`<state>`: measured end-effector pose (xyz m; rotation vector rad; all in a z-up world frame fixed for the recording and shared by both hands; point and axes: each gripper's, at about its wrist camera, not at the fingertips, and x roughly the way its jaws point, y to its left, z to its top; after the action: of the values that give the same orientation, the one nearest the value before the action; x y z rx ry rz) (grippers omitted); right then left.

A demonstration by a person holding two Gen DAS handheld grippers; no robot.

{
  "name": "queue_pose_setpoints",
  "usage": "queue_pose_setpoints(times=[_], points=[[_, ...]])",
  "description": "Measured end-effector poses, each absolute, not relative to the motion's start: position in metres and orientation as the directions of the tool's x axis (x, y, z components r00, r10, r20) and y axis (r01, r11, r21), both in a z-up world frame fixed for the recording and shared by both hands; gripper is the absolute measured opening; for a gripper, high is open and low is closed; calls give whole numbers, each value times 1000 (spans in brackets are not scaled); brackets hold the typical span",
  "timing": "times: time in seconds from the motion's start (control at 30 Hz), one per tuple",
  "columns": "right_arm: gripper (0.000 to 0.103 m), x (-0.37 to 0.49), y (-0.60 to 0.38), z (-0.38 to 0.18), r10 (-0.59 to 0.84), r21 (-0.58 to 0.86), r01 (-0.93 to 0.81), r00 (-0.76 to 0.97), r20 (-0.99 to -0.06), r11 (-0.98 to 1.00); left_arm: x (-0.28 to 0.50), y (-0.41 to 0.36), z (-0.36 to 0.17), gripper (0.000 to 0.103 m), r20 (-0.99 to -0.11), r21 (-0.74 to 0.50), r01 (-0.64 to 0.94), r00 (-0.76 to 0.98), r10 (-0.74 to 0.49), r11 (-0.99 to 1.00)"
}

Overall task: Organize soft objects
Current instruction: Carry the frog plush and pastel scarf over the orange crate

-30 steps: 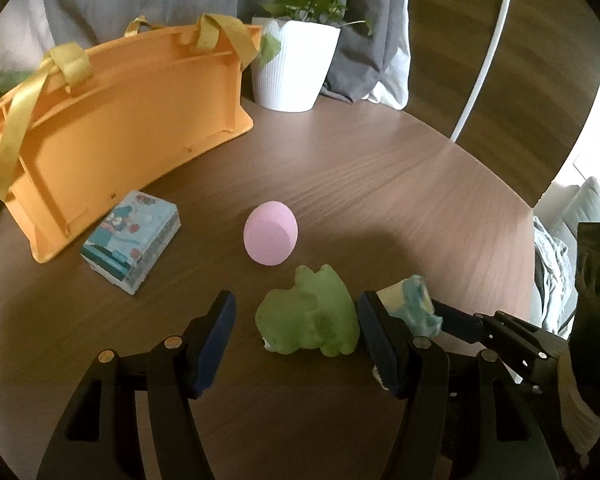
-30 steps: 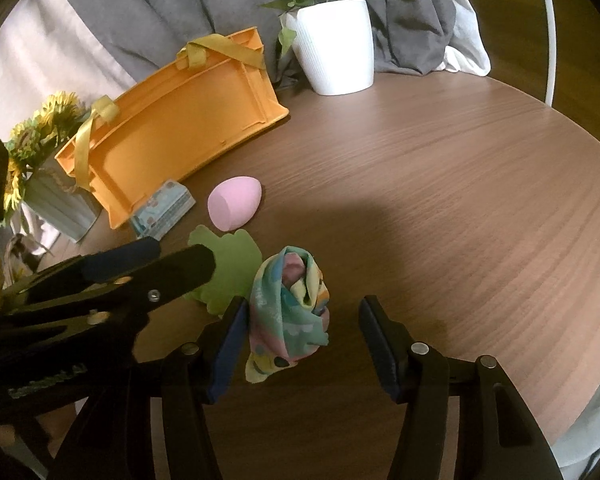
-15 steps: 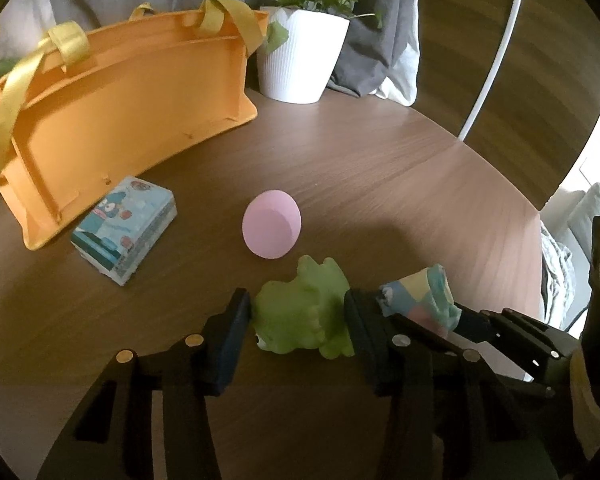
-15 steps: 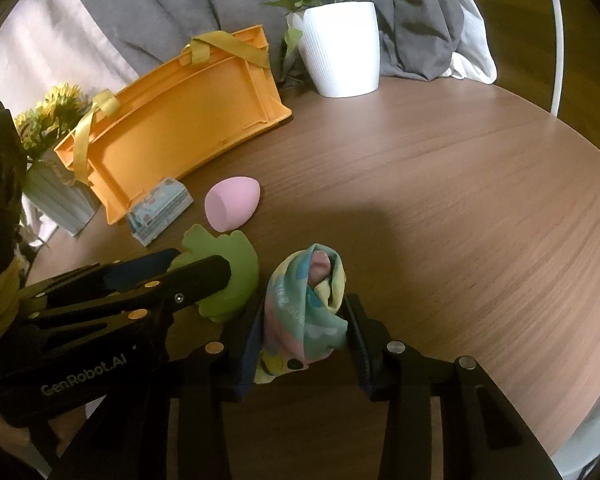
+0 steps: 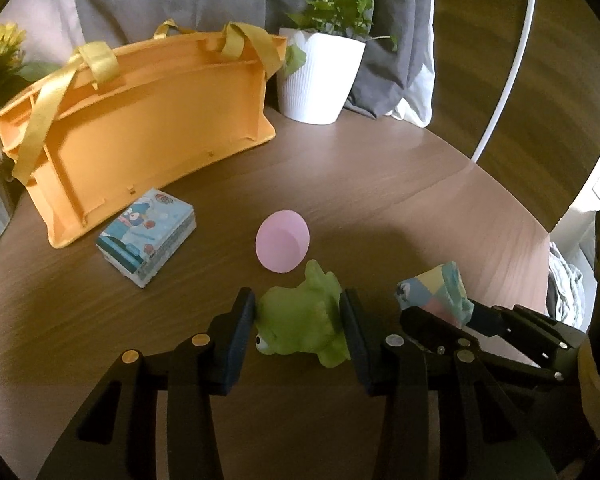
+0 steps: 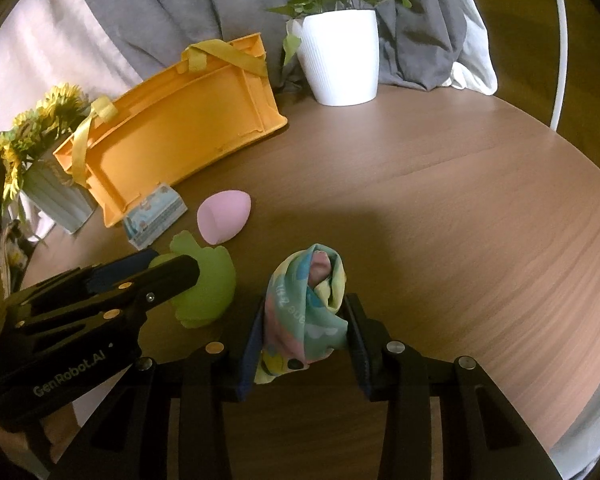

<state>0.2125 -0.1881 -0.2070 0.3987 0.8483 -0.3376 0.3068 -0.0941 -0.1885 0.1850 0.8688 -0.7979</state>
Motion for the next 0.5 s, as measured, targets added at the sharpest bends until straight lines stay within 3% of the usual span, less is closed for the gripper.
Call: queue_pose_setpoints(times=[0.5], points=[[40,218,-217,-176,-93,192,351,654,-751,916,296,-98,-156,43,-700,-161,584,501,-510,796]])
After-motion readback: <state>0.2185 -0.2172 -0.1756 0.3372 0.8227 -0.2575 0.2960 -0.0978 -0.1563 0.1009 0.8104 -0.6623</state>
